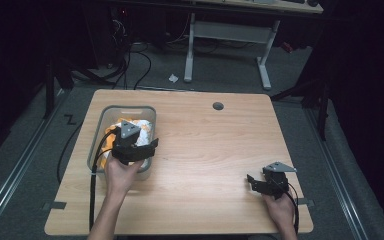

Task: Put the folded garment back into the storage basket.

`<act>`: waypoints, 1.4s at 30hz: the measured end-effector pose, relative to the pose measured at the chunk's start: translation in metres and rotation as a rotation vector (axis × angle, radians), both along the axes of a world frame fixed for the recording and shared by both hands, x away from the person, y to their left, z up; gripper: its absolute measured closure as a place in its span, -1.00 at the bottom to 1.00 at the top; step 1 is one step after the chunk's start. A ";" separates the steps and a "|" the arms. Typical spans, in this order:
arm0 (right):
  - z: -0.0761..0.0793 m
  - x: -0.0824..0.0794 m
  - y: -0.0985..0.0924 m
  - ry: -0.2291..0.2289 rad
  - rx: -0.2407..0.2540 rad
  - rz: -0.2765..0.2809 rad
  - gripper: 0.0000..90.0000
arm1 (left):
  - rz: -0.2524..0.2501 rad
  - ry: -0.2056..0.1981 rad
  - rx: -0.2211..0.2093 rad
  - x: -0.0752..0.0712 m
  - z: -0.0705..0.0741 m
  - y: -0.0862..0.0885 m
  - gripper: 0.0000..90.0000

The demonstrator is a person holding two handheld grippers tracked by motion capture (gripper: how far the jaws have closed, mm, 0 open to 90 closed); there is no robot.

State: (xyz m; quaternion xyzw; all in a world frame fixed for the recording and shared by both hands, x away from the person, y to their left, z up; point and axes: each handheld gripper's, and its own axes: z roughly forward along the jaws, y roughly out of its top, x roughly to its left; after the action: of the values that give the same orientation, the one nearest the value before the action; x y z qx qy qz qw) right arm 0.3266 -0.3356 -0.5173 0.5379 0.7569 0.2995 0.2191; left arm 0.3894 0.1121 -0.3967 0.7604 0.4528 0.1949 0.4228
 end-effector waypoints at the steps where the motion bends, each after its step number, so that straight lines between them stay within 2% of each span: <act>1: 0.000 0.000 0.000 0.001 0.001 -0.001 -0.38 | -0.012 -0.002 0.003 -0.001 0.000 -0.003 -0.32; 6: 0.000 0.000 0.000 0.000 0.001 -0.001 -0.38 | -0.048 -0.002 -0.003 -0.007 -0.004 -0.016 -0.32; 15: 0.000 0.000 0.000 0.001 0.001 -0.001 -0.38 | -0.099 0.026 -0.009 -0.012 -0.017 -0.033 -0.31; 17: 0.000 0.000 0.000 0.001 0.001 -0.001 -0.38 | -0.115 0.030 0.007 -0.014 -0.020 -0.039 -0.32; 20: 0.000 0.000 0.000 0.001 0.001 0.000 -0.38 | -0.132 0.043 0.009 -0.015 -0.024 -0.046 -0.31; 29: 0.000 0.000 0.000 0.001 0.001 0.000 -0.38 | -0.184 0.068 -0.021 -0.023 -0.037 -0.066 -0.29; 36: 0.000 0.000 0.000 0.000 0.000 0.000 -0.38 | -0.211 0.079 0.005 -0.032 -0.061 -0.082 -0.26; 40: 0.000 0.000 0.000 0.000 0.000 0.000 -0.38 | -0.202 0.117 -0.004 -0.033 -0.080 -0.085 -0.26; 42: 0.000 0.000 0.000 0.001 0.001 0.000 -0.38 | -0.193 0.116 0.013 -0.034 -0.087 -0.087 -0.26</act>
State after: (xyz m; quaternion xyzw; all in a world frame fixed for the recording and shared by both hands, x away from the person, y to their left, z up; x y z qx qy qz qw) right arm 0.3265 -0.3354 -0.5172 0.5381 0.7569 0.2996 0.2188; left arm 0.3555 0.0248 -0.4841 0.8132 0.4001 0.1118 0.4076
